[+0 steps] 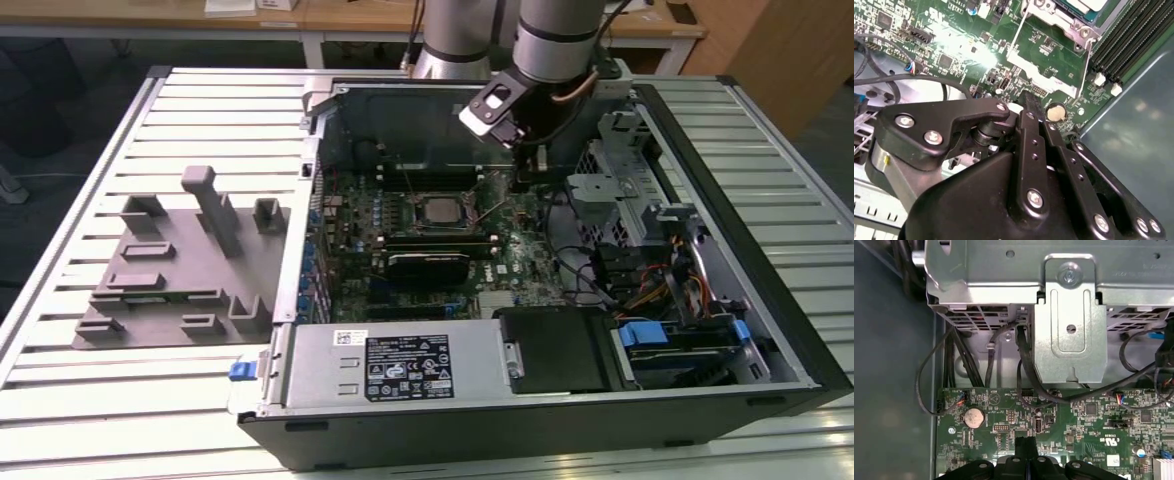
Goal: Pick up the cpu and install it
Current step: 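Close the cpu cover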
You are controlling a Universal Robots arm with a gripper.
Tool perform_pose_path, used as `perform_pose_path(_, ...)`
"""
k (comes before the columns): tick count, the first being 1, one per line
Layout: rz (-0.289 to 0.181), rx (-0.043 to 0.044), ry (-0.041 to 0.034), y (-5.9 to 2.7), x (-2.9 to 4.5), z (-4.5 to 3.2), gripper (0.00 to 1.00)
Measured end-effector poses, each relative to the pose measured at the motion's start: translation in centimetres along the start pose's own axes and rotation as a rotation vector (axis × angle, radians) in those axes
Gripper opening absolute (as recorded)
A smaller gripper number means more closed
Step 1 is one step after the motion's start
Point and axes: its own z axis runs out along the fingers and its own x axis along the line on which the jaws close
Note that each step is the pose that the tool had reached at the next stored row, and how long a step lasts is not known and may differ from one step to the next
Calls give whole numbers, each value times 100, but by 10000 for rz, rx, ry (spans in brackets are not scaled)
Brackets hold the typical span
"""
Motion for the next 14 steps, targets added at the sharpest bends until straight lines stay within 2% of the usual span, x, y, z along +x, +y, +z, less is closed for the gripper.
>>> perform_pose_path(14,0,0,0,-166,-3,52,11)
